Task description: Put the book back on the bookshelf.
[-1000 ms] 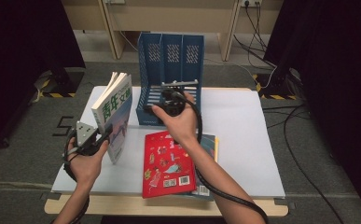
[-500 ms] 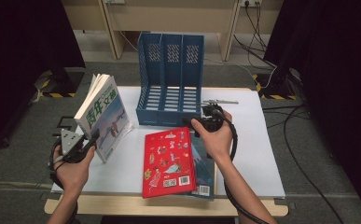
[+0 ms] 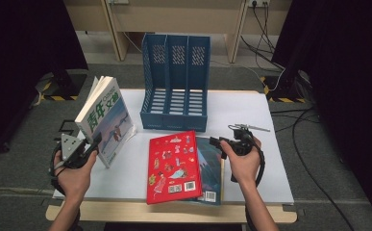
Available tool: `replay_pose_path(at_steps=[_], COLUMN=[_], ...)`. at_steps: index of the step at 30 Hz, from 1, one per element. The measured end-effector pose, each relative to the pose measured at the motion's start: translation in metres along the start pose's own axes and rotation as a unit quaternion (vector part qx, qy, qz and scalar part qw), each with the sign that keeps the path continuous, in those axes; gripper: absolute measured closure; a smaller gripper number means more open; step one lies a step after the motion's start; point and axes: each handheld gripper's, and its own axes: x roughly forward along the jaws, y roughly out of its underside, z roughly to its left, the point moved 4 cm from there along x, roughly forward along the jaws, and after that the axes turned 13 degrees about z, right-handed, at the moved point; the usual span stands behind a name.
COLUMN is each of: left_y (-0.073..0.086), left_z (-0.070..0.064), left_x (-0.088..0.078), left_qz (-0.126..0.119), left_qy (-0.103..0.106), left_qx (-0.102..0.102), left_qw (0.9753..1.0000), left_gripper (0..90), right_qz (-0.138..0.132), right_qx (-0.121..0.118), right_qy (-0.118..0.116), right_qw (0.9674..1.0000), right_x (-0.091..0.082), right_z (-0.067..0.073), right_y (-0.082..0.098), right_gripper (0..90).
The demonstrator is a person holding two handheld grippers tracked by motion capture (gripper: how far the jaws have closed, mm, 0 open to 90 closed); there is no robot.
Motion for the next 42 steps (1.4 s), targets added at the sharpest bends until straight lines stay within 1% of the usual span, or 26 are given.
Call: replay_pose_path(at_steps=[2, 4, 6, 8, 10, 12, 13, 14, 16, 17, 21, 26, 27, 28, 30, 33, 35, 37, 42], left_y=[0.000, 0.000, 0.000, 0.000, 0.000, -0.001, -0.002, -0.002, -0.004, -0.005, -0.012, -0.023, -0.023, -0.029, -0.033, -0.038, -0.042, -0.043, -0.046], left_z=[0.000, 0.000, 0.000, 0.000, 0.000, 0.000, 0.000, 0.000, 0.000, 0.000, 0.000, 0.000, 0.000, -0.001, -0.001, -0.001, -0.002, -0.001, 0.000], left_x=[0.000, 0.000, 0.000, 0.001, 0.001, 0.002, 0.002, 0.003, 0.004, 0.005, 0.005, 0.008, 0.008, 0.008, 0.010, 0.013, 0.016, 0.020, 0.025], left_qz=[-0.001, -0.001, -0.002, -0.003, -0.004, -0.006, -0.007, -0.009, -0.012, -0.015, -0.031, -0.045, -0.045, -0.053, -0.057, -0.062, -0.064, -0.063, -0.067], left_qy=[0.000, -0.001, -0.001, -0.001, -0.001, 0.000, 0.001, 0.001, 0.005, 0.008, 0.007, 0.002, 0.002, 0.001, 0.003, 0.004, 0.005, 0.010, 0.013], left_qx=[0.001, 0.003, 0.003, 0.002, 0.003, 0.003, 0.002, 0.001, -0.003, -0.005, -0.009, -0.001, -0.001, 0.001, -0.001, -0.001, 0.002, -0.003, -0.005], left_qw=[1.0000, 1.0000, 1.0000, 1.0000, 1.0000, 1.0000, 1.0000, 1.0000, 0.9999, 0.9998, 0.9994, 0.9990, 0.9990, 0.9986, 0.9984, 0.9980, 0.9980, 0.9980, 0.9976], left_gripper=[71.7, 71.5, 71.3, 71.0, 70.8, 70.4, 70.0, 69.6, 68.1, 67.4, 64.8, 61.0, 60.4, 59.6, 58.7, 58.6, 58.6, 58.8, 66.5], right_qz=[-0.002, -0.002, -0.002, -0.003, -0.008, -0.012, -0.013, -0.013, -0.019, -0.016, -0.012, -0.017, -0.018, -0.020, -0.019, -0.015, -0.015, -0.014, -0.013], right_qx=[0.008, 0.021, 0.028, 0.035, 0.037, 0.035, 0.027, 0.026, 0.015, 0.013, 0.020, 0.019, 0.021, 0.019, 0.019, 0.021, 0.017, 0.018, 0.021], right_qy=[0.009, 0.010, 0.015, 0.014, 0.017, 0.026, 0.032, 0.034, 0.043, 0.047, 0.045, 0.044, 0.043, 0.043, 0.042, 0.039, 0.038, 0.037, 0.035], right_qw=[0.9999, 0.9997, 0.9995, 0.9993, 0.9991, 0.9990, 0.9990, 0.9990, 0.9988, 0.9987, 0.9987, 0.9987, 0.9987, 0.9987, 0.9987, 0.9989, 0.9990, 0.9990, 0.9991], right_x=[0.001, 0.002, 0.002, 0.002, 0.002, 0.003, 0.003, 0.004, 0.005, 0.005, 0.006, 0.003, 0.002, 0.002, 0.002, 0.003, 0.004, 0.004, 0.003], right_z=[-0.010, -0.019, -0.024, -0.029, -0.032, -0.034, -0.036, -0.037, -0.039, -0.039, -0.042, -0.042, -0.041, -0.041, -0.041, -0.040, -0.041, -0.041, -0.040], right_y=[0.008, 0.015, 0.020, 0.023, 0.026, 0.028, 0.029, 0.030, 0.031, 0.032, 0.035, 0.034, 0.033, 0.033, 0.033, 0.033, 0.033, 0.033, 0.031], right_gripper=[52.7, 52.6, 52.7, 52.5, 52.4, 52.3, 52.3, 52.3, 52.3, 52.3, 52.4, 52.3, 52.2, 52.0, 52.0, 52.0, 52.0, 52.0, 52.0])
